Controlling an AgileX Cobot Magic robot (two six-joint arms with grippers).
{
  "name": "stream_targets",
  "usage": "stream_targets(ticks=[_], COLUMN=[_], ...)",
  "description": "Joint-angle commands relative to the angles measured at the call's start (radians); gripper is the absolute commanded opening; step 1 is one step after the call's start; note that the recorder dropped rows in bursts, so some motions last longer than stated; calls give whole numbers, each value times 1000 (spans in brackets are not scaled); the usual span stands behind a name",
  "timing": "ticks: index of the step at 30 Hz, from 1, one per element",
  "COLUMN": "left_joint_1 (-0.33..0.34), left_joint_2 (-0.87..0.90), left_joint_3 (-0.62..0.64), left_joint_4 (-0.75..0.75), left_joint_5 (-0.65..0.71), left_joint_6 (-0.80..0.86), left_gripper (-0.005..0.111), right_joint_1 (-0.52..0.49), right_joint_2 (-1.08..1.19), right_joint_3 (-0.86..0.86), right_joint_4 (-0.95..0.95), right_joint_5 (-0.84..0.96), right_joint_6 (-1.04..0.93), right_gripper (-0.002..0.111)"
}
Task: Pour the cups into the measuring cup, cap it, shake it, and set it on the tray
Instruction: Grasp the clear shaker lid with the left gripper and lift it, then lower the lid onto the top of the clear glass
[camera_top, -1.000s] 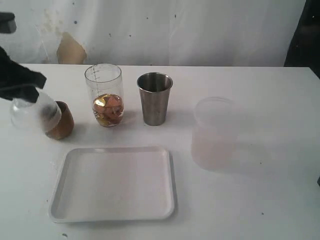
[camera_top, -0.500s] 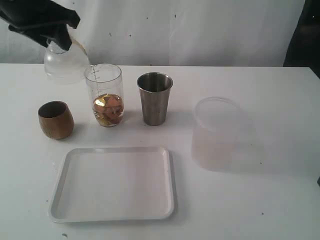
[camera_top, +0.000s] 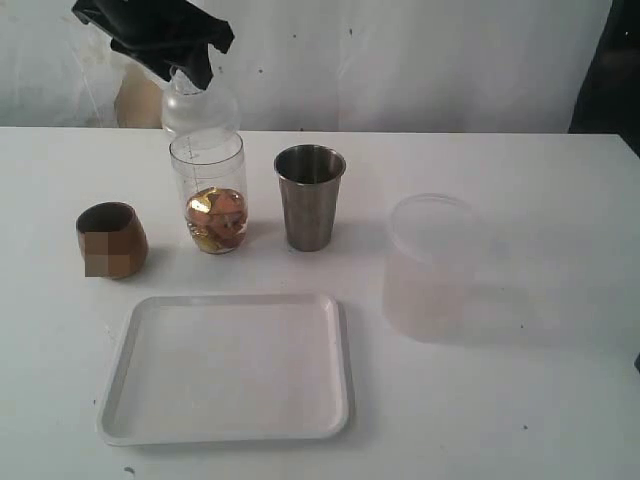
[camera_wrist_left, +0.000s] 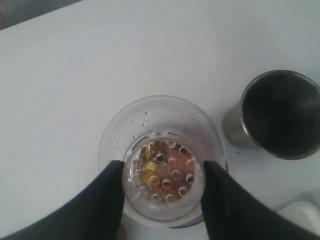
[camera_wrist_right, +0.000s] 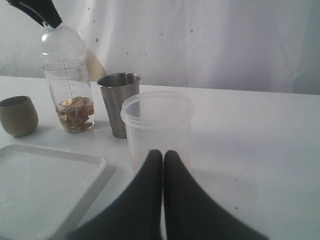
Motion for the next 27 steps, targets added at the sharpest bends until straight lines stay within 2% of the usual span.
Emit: stream_targets(ticks=[1,14,20,27], left_joint_1=[-4,-33,-33,-33], left_joint_2=[-4,-4,-39,-42], left_joint_3=[-11,-9,65,77], left_joint_4=[15,26,83,39], left_joint_5=[1,1,1,1], left_joint_6=[2,25,21,25], left_gripper=[0,0,0,0], right_joint_1=[-6,-6,-6,-6], right_joint_2=[-6,-6,-6,-6], right_joint_3=[6,6,6,6], right_joint_4=[2,2,2,2], right_joint_5=[-5,-5,-5,-5], right_joint_6=[-5,-15,-15,-15], right_gripper=[0,0,0,0])
